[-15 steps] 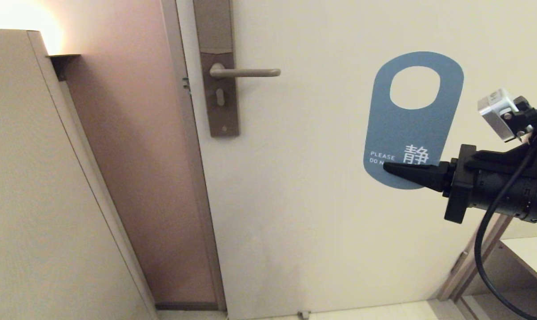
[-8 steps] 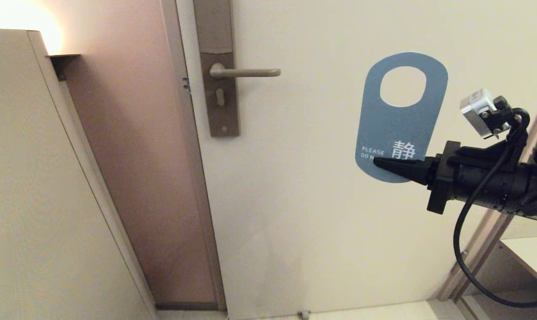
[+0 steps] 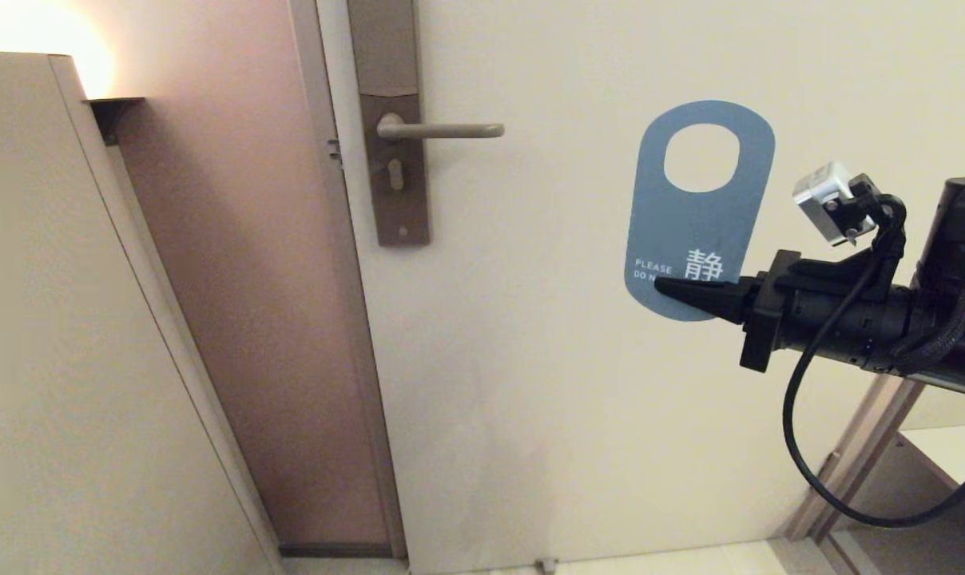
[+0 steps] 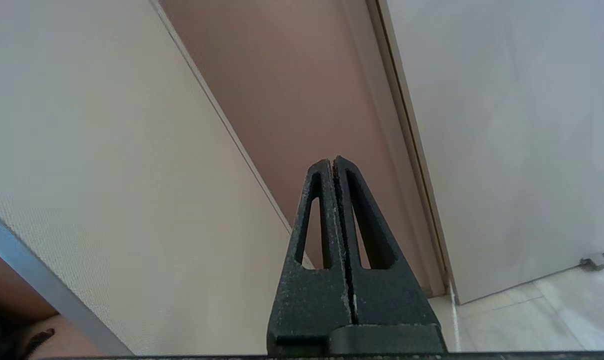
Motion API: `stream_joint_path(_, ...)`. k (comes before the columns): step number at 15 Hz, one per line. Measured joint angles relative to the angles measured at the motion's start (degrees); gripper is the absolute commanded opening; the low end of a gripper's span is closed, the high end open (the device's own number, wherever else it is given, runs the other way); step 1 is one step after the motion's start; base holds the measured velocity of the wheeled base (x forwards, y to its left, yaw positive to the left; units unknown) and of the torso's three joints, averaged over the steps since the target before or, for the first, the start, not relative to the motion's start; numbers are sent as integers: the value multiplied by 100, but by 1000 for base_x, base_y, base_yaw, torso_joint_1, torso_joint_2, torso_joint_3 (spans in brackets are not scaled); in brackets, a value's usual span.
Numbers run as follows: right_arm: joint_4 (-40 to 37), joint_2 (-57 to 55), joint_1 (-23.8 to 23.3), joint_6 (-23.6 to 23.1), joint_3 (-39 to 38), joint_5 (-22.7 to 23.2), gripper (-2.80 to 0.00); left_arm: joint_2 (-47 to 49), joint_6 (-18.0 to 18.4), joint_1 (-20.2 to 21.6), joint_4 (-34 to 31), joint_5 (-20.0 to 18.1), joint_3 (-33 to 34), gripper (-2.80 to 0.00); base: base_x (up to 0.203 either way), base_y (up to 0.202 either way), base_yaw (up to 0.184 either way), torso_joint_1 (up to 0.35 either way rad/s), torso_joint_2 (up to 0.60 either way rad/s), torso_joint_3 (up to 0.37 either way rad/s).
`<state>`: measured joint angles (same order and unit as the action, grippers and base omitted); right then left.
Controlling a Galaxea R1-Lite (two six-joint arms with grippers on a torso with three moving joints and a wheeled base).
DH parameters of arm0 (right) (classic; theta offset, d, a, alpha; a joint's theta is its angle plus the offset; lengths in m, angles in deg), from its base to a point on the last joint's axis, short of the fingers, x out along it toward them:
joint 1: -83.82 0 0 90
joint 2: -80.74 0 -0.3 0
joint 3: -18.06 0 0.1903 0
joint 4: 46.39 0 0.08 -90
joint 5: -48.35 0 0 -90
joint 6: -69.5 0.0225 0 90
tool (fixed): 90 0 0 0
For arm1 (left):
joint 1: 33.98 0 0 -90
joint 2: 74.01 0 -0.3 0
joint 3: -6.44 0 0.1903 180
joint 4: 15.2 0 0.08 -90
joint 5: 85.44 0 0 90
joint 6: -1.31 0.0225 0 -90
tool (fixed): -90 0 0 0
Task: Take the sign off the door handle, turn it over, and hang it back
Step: Hang the sign back with the other side facing out
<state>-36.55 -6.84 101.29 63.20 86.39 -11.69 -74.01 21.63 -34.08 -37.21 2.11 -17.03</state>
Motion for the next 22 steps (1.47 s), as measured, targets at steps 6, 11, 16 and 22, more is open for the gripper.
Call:
stream_joint_path(6, 11, -335, 55, 5, 465, -7, -280, 0, -1221, 0, -158, 73, 0, -280, 0, 0, 0, 0, 0, 0)
stream_joint_path(11, 402, -656, 121, 9, 622, -35, -280, 0, -1702, 0, -204, 199, 0, -280, 0, 0, 0, 0, 0, 0)
stream_joint_path(16, 416, -1027, 323, 18, 1022, -33, -280, 0, -1737, 0, -199, 201, 0, -280, 0, 0, 0, 0, 0, 0)
stream_joint_path(22, 419, -1404, 543, 13, 1385, -41, -280, 0, -1752, 0, -198, 201, 0, -280, 0, 0, 0, 0, 0, 0)
